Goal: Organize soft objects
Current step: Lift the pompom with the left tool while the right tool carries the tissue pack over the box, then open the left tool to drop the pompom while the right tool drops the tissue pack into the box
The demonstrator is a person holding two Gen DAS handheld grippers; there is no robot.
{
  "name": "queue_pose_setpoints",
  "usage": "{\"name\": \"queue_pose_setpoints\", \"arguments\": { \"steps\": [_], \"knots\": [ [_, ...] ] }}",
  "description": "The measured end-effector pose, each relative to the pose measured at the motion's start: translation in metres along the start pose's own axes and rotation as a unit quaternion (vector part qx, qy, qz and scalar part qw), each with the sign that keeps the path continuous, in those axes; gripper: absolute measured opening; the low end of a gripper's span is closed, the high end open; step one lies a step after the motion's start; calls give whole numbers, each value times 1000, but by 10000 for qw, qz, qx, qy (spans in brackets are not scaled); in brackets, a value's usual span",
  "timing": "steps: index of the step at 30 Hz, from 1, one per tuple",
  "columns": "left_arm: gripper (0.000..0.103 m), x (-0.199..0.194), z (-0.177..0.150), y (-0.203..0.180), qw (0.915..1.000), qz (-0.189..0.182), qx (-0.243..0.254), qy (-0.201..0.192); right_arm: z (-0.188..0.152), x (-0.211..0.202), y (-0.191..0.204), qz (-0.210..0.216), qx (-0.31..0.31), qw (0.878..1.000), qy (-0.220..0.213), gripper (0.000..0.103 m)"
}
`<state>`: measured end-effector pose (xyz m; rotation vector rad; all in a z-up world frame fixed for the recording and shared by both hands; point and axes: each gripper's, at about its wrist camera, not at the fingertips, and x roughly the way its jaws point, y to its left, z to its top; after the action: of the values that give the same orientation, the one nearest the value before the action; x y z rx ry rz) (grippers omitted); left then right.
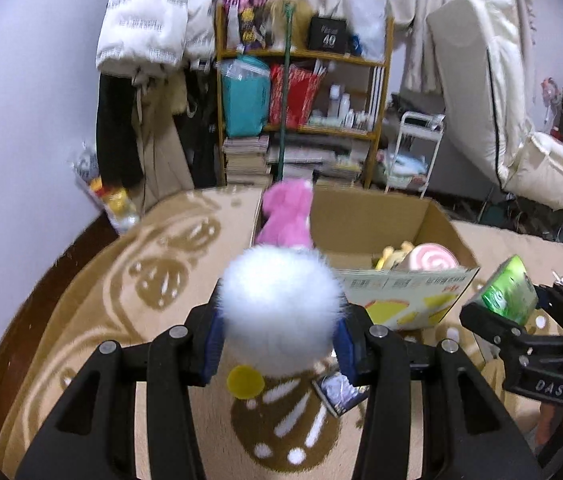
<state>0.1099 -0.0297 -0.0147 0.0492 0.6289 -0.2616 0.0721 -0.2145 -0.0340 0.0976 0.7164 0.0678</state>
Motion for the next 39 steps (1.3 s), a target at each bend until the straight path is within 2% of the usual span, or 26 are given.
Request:
{"name": "queue_pose_setpoints", "arguments": {
  "steps": [7, 18, 24, 34, 39],
  "knots": [
    [45, -11, 21, -8, 9989, -36, 193, -428, 23, -9, -6, 31, 9, 9992, -392, 83],
    [45, 5, 58, -25, 9951, -198, 517, -818, 59, -2, -14, 31, -89, 9964, -837, 83],
    [45, 17, 76, -40, 9924, -144, 715, -989, 70, 10, -18, 32, -114, 9962, -862, 83],
    [46, 51, 64, -52, 9934, -177, 848, -757, 81, 33, -34, 247, 145, 9953, -927, 83],
    [46, 68, 57, -55, 9938, -193, 930, -580, 81, 54, -48, 537, 550, 9943, -734, 83]
  ]
}}
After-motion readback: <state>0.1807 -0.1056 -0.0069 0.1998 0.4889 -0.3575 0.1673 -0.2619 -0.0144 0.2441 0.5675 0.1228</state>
